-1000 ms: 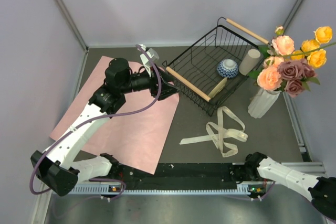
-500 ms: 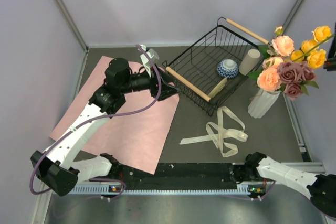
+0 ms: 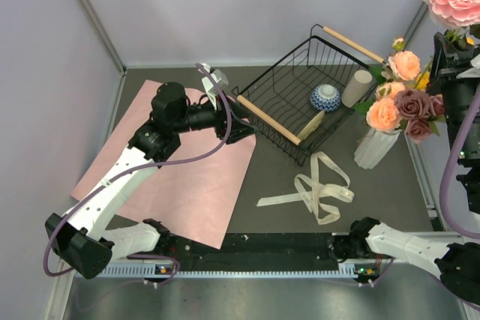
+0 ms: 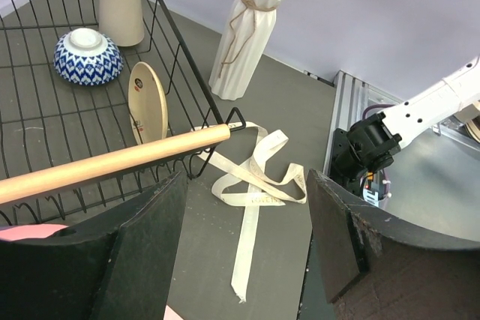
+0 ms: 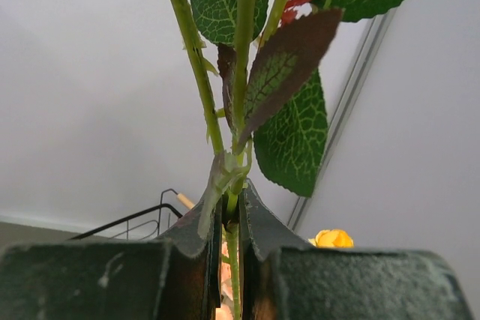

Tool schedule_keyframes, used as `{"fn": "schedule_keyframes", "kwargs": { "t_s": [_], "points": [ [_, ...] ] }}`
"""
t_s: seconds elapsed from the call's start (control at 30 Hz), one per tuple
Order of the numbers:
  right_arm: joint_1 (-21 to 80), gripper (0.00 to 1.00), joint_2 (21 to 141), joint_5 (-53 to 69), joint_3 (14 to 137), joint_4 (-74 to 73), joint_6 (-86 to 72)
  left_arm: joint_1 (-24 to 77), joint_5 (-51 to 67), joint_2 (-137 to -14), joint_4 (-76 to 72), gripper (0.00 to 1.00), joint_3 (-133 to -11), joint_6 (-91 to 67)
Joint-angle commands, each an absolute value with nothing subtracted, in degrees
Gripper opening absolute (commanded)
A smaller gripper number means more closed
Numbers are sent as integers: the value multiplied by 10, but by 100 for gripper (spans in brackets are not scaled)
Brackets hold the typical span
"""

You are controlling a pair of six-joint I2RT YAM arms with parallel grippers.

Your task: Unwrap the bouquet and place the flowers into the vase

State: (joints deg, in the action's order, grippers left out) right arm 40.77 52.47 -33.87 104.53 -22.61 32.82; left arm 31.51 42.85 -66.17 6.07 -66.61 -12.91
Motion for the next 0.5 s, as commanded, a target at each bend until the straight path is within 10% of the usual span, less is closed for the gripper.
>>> {"fn": "schedule_keyframes", "kwargs": {
  "t_s": [0.0,0.47],
  "points": [
    [412,0,537,-357,1034,-222,323,316,444,-661,27,70,-665,-135],
    [411,0,509,-391,930,-186,291,316,445,-660,27,71,-666,-136]
  ]
}}
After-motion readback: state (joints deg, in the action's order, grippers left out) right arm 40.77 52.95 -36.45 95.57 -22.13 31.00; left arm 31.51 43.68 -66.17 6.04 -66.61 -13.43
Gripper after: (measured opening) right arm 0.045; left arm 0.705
